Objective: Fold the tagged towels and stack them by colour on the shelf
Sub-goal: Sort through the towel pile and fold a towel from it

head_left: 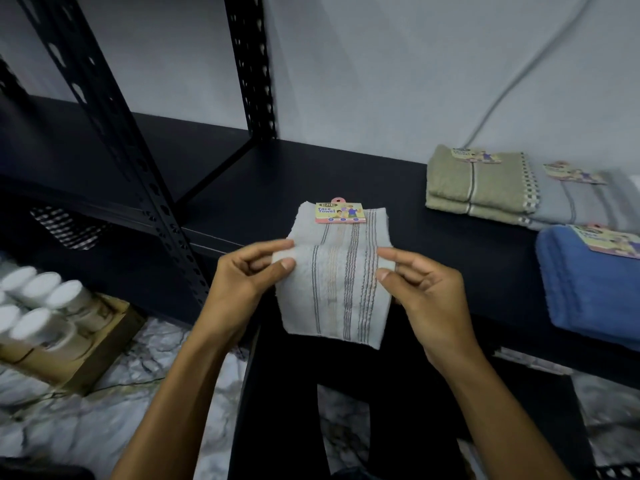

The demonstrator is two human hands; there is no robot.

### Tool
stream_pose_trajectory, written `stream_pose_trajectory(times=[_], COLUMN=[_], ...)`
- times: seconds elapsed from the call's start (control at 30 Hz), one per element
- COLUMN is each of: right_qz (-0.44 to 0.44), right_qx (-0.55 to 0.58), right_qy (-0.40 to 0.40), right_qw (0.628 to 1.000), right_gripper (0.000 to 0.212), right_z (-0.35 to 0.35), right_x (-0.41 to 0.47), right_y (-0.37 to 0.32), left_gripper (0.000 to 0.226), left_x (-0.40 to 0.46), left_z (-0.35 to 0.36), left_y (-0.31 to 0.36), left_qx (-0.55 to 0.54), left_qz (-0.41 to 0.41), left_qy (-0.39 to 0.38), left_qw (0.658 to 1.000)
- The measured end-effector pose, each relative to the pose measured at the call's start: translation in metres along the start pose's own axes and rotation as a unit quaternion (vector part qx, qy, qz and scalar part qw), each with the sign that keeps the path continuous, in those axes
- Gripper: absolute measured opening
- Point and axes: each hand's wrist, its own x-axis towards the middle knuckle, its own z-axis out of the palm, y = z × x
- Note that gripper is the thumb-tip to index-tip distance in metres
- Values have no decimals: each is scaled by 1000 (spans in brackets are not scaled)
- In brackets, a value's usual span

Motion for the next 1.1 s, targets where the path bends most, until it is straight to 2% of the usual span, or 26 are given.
stream_pose_trajectory(times=[0.13,0.27,0.5,0.6,0.7,0.77,0.87,0.93,0.97,1.1], right_qz=[-46,-72,-74,-62,-71,-92,-114,-98,-85,-40], right_qx=[-23,-23,-23,-76,-205,-298,-397,-424,-420,-339], right_qy=[-20,-20,-82,-91,-69,-55,-78,-104,-118,-180], right_qw=[998,997,994,991,974,949,908,894,896,923], right_gripper=[28,14,30,29,22,18,16,16,15,11], right_z=[-5,-9,-25,-27,-27,-29,-33,-35,-36,-36], right_x=[37,70,90,95,103,110,120,127,131,153], right_y=[-49,-105,-166,-173,-172,-168,-162,-159,-157,-149], left_gripper=[22,10,23,28,34,32,18,12,13,15], left_x=[30,56,67,69,77,86,92,101,108,136], left_z=[4,15,30,34,35,37,42,43,41,36], left_y=[54,111,174,181,179,173,166,162,160,151], left_qx=[58,81,121,169,216,325,466,496,492,394], left_qz=[55,127,199,192,173,212,272,270,257,181], left_qy=[-37,-23,-43,-51,-54,-16,13,-13,-39,-152], left_qw=[996,988,972,965,959,922,842,825,831,888])
